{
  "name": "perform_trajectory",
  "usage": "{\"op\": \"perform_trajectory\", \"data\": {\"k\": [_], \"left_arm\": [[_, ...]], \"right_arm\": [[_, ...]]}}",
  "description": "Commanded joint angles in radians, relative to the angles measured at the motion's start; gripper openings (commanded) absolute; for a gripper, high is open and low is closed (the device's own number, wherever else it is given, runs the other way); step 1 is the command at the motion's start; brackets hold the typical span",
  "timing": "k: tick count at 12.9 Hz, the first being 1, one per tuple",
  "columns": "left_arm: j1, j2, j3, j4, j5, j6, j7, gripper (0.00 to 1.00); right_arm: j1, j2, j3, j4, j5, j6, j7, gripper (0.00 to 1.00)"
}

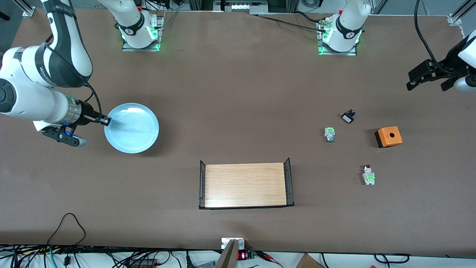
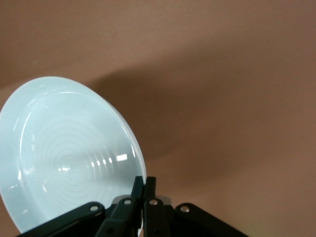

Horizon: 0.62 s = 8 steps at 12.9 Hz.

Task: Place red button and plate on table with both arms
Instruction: 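Lift the plate off the wooden tray and carry it with the right gripper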

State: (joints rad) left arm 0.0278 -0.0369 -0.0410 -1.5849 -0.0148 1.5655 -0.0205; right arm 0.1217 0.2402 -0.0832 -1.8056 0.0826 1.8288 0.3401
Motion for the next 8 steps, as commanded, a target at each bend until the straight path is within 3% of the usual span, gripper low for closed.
{"op": "perform_trajectory", "data": {"k": [1,8], "left_arm": [[0.003,-0.001,-0.004,0.006,0.018,0.007,0.002,1.0],[0.021,0.008,0.003,0.017,0.029,0.007,0.002,1.0]], "right_arm": [[-0.071,-0.042,0.014,-0.138,-0.012,0.125,-0.134,0.0],[-0.139,-0.061,0.016,-0.435,-0.006,0.556,-0.329,0.0]]}}
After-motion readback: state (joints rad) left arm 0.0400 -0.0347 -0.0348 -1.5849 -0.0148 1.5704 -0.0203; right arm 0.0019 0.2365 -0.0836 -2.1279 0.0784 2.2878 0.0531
